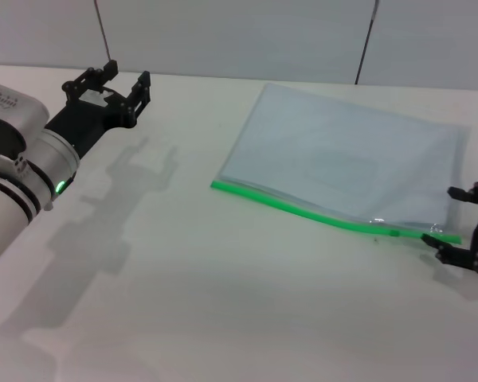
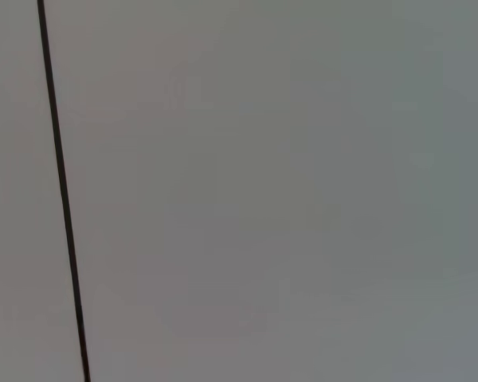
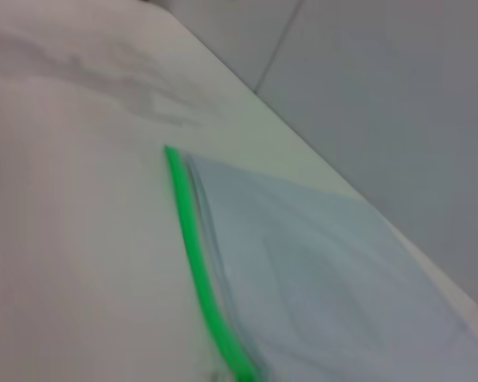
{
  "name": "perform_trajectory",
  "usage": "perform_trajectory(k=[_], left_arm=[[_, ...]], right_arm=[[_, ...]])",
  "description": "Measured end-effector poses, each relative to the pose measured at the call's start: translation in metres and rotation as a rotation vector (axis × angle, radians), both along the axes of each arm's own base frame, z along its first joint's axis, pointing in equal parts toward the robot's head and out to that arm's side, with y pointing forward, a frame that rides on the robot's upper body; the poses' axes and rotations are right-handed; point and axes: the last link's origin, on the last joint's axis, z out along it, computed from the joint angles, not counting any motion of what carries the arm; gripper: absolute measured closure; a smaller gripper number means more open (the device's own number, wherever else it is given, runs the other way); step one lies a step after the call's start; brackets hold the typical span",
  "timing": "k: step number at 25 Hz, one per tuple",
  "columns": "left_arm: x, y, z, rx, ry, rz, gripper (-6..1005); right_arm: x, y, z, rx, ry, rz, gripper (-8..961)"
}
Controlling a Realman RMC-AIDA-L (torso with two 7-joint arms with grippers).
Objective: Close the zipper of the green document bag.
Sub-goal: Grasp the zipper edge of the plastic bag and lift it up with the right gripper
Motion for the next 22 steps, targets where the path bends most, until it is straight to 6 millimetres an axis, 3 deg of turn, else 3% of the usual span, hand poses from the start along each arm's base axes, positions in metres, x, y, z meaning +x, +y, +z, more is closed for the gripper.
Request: perform_trajectory(k=[22], left_arm=[[-0.006, -0.001, -0.001, -0.009, 0.01, 0.034, 462]], right_arm=[[-0.006, 0.003, 0.013, -0.012, -0.147, 0.081, 140]])
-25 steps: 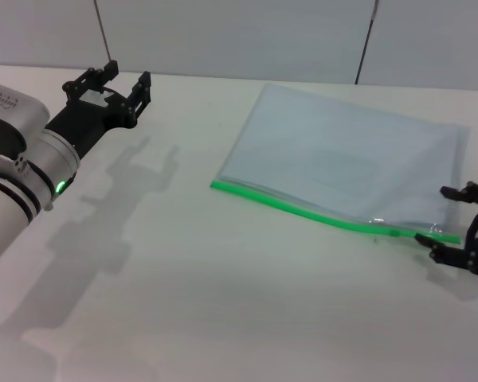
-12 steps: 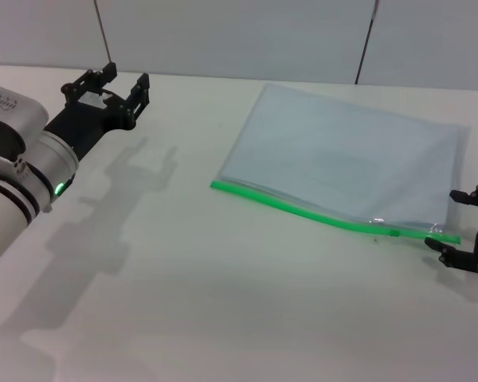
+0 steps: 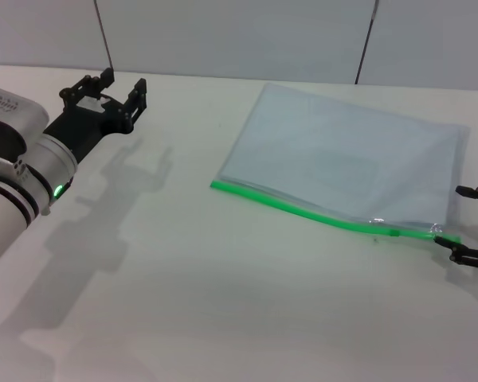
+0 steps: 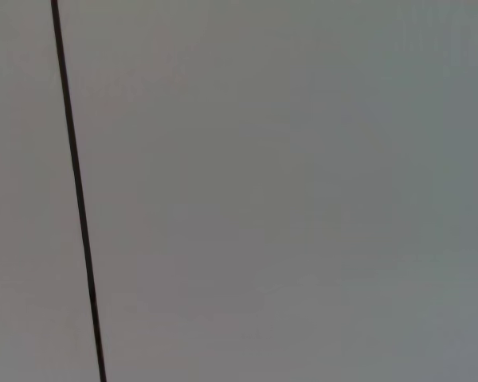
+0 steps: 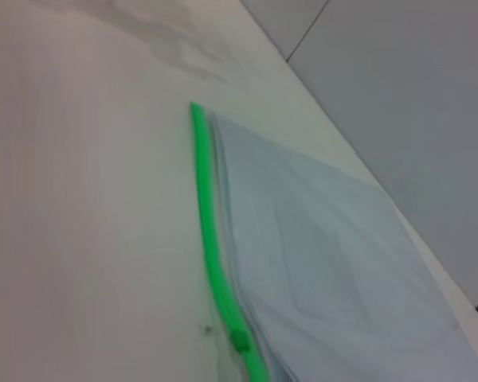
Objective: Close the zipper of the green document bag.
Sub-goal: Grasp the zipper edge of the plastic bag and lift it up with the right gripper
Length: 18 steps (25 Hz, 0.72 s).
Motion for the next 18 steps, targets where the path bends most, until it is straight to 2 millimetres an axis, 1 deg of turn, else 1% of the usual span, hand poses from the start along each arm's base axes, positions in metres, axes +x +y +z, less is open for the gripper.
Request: perform_trajectory(k=[8, 18], left_arm=[[-0.001, 0.0, 0.0, 0.0, 0.0, 0.003, 463], [0.0, 0.0, 0.001, 0.005, -0.003, 0.004, 465]], right_arm=[[-0.001, -0.005, -0.01, -0.04, -0.044, 0.039, 144], [0.001, 0.004, -0.011, -0.001, -0.135, 0.082, 151]])
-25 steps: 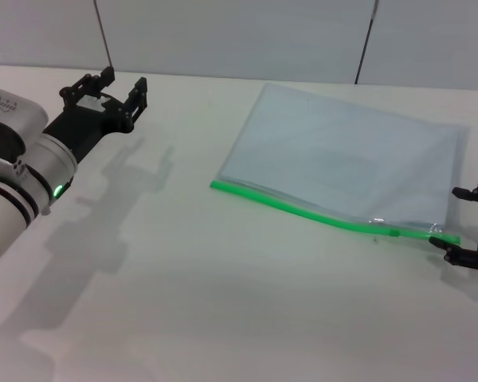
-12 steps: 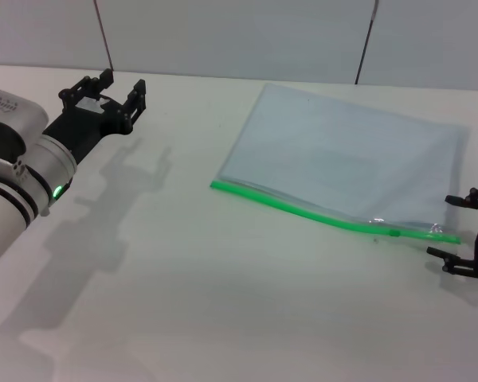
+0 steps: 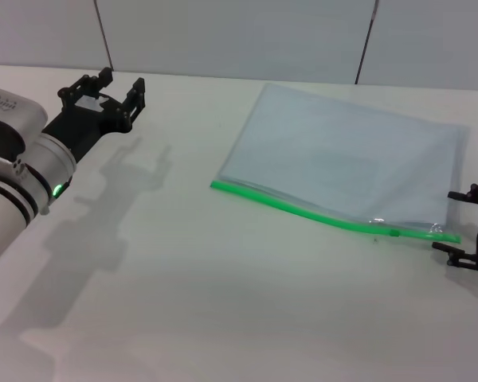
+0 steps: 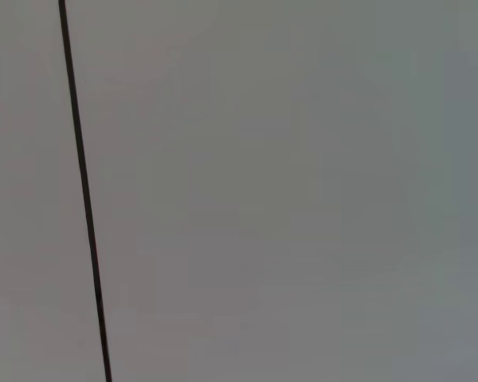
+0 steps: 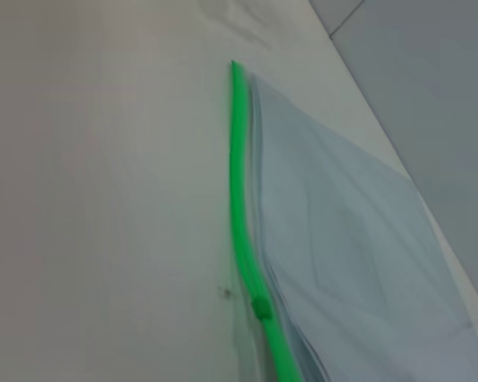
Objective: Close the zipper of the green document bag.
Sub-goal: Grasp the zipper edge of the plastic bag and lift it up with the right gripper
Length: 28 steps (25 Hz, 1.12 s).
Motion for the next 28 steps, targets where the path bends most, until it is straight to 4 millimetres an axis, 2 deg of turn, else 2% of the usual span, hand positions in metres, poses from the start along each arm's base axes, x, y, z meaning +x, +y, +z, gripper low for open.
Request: perform_trajectory(k=[15, 28], left_arm=[[0.0, 0.0, 0.001, 0.002, 0.002, 0.0, 468], [0.001, 0.002, 0.001, 0.002, 0.002, 0.0, 470]], right_arm=[[0.001, 0.01, -0.003, 0.063, -0.073, 0.015, 195], [-0.018, 0.023, -0.017, 0.114, -0.1, 0.092, 257]])
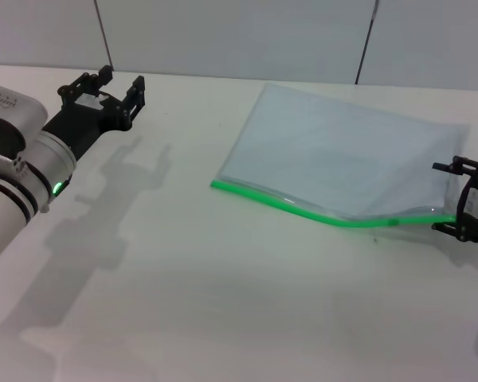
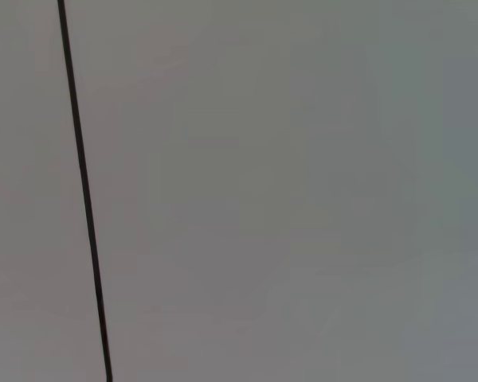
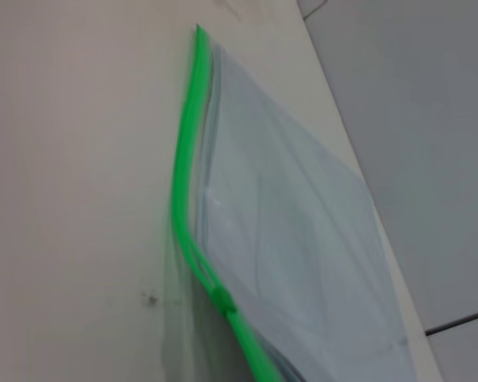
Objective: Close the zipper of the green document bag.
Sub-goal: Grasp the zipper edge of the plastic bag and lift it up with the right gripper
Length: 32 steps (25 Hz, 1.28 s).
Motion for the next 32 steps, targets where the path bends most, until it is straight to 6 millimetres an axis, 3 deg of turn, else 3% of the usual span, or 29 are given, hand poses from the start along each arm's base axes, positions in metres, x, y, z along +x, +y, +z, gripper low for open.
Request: perform_trajectory(k=[9, 20, 26, 32], left_arm=[[-0.001, 0.002, -0.002, -0.009, 0.008, 0.019, 472], [-0.001, 0.002, -0.002, -0.009, 0.005, 0.019, 474], [-0.001, 0.002, -0.002, -0.009, 0.005, 0.018, 475], [0.0, 0.002, -0.002, -0.009, 0.005, 0.017, 476]], right_arm=[[-0.003, 0.004, -0.009, 0.029, -0.039, 0.035, 257], [0.001, 0.005, -0.011, 0.04, -0.068, 0.022, 424], [0.001, 0.007, -0.016, 0.074, -0.109, 0.01, 629], [-0.009, 0.01, -0.019, 0.1, -0.034, -0.006, 802]])
